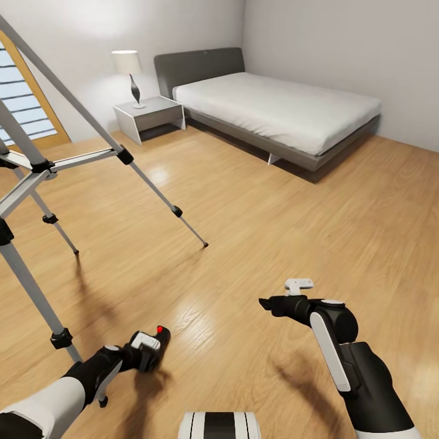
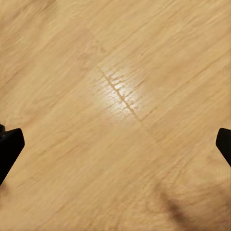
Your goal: Attach the digital camera to the camera tripod in the bedroom.
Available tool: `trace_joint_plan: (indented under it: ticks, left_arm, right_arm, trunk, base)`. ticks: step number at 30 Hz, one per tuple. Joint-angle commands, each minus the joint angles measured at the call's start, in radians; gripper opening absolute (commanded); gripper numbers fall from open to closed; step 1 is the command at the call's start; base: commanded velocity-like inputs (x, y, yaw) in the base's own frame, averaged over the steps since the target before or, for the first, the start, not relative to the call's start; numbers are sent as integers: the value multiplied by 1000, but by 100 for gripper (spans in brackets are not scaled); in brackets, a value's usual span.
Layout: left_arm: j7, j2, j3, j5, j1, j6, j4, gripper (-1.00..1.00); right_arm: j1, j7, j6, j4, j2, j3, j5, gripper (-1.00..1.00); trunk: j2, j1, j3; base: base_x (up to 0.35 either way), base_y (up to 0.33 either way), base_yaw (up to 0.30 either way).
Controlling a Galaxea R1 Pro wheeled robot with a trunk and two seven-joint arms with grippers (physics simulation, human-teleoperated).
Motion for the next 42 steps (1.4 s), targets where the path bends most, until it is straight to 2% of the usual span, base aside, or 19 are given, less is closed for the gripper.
trace_joint_plan:
  ticks: [1,15,24,42]
  left_arm:
    - [-1,1,-2,10,-4,4,-2,100]
    - [-1,3,9,8,-25,-28,-3,100]
    - [-1,9,10,8,-28,-54,-3,100]
    - [-2,11,12,9,-25,-82,-3,100]
  right_arm:
    - [-1,0,4,-1,-1,1,0,100]
    - [-1,1,4,-1,1,3,-3,100]
    - [-1,1,4,-1,0,3,-2,100]
    - [1,1,4,-1,1,3,-2,100]
  trunk:
    - [0,0,-1]
    - [0,0,-1]
    - [-2,4,-36]
    - [-3,4,-39]
  base:
    - [0,0,0]
    - [0,0,0]
    - [0,0,0]
    - [0,0,0]
